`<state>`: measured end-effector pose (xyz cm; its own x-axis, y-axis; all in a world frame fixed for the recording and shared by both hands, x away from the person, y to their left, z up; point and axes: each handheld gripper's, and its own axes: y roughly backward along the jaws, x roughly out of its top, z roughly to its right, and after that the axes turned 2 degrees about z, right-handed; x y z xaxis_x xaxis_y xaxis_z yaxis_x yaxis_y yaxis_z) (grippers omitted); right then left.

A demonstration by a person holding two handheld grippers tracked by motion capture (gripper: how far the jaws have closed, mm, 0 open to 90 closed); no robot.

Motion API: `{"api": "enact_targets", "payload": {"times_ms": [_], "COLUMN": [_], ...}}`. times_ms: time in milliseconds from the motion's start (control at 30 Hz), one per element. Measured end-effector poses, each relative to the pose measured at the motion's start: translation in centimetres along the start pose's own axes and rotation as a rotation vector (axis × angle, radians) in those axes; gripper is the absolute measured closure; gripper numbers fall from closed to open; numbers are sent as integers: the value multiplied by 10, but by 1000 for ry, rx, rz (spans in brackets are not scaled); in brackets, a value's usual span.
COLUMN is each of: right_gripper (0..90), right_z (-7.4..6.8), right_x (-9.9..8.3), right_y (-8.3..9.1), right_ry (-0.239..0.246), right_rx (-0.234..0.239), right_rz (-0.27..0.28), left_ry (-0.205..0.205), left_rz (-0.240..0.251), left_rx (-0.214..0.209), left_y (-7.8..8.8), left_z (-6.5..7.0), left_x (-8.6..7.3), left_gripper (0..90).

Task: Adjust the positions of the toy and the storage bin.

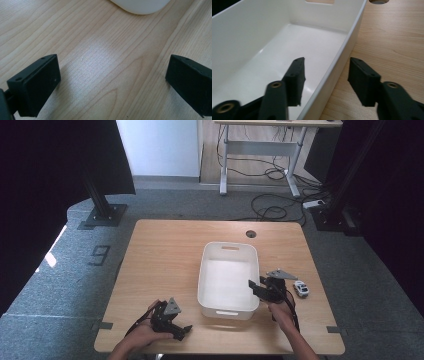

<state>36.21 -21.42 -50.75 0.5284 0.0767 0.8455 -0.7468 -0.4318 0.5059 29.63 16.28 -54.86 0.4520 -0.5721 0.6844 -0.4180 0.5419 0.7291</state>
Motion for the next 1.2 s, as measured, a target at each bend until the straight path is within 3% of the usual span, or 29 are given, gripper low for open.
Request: {"api": "enact_targets", "payload": {"times_ms": [100,200,300,433,667,1033,1200], "right_gripper": [337,290,252,245,231,222,222], "right_z": [3,-1,-4,-3,10,20,27], "right_x": [0,0,1,2,1,0,-1], "right_y": [0,4,7,15,33,56,62], "right_ry": [-9,39,60,77,56,40,41], "right_rx": [22,-7,-3,-4,-8,23,1], "right_rz": [7,20,26,30,36,68,62], "left_ry": [0,1,2,2,2,3,3], "left_rz": [0,0,0,0,0,0,0], "left_rx": [0,1,2,2,2,3,3], "left_y": [0,0,0,0,0,0,0], "left_z": [0,0,0,0,0,0,0], "left_x": [0,0,0,0,0,0,0], "left_gripper": [0,0,0,0,0,0,0]}}
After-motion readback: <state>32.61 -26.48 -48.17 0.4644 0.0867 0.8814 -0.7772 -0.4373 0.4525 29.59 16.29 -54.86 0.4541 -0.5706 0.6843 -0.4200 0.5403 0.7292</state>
